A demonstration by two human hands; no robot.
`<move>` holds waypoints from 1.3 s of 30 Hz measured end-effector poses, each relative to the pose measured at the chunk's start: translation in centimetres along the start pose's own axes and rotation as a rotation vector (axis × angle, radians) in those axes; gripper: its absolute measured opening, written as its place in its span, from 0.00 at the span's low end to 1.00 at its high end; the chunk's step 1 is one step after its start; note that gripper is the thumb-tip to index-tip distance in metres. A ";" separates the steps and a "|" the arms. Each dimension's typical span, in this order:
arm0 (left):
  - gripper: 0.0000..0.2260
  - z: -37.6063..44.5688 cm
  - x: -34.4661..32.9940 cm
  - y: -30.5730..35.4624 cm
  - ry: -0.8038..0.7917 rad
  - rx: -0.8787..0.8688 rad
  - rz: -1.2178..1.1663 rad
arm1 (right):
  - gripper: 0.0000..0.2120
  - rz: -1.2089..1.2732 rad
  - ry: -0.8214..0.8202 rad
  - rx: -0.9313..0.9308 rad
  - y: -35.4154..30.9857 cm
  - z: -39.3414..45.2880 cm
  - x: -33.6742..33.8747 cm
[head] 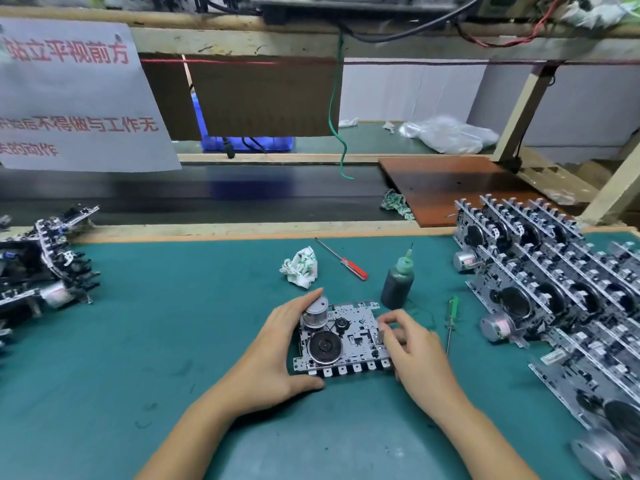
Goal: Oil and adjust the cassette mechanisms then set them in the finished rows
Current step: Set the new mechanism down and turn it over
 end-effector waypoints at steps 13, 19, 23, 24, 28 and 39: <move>0.50 0.7 0.0 0.0 0.045 -0.011 0.040 | 0.07 0.047 0.055 0.001 -0.2 0.0 0.5; 0.47 0.6 0.4 0.0 0.029 -0.033 0.026 | 0.13 -0.011 0.427 0.274 -0.8 -1.3 2.9; 0.49 0.5 0.3 0.0 -0.008 -0.052 0.009 | 0.23 -0.131 0.159 0.489 -2.7 -1.4 2.7; 0.48 0.5 0.3 0.0 -0.010 -0.056 0.009 | 0.32 -0.210 0.024 0.485 -3.1 -1.1 2.5; 0.49 0.5 0.1 -0.1 -0.006 -0.074 -0.010 | 0.59 -0.723 -0.288 0.469 -3.3 0.5 1.1; 0.55 0.4 0.3 -0.4 0.154 0.060 -0.369 | 0.43 -0.769 -0.264 0.369 -5.4 1.7 1.4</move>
Point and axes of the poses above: each hand's wrist, its own z-axis towards the middle knuckle, its own x-axis out of the back of the hand, y = z × x, the point moved 3 cm from there along z, towards the middle knuckle, and after that the axes turned 11 degrees about -x, right-handed, at the moved point
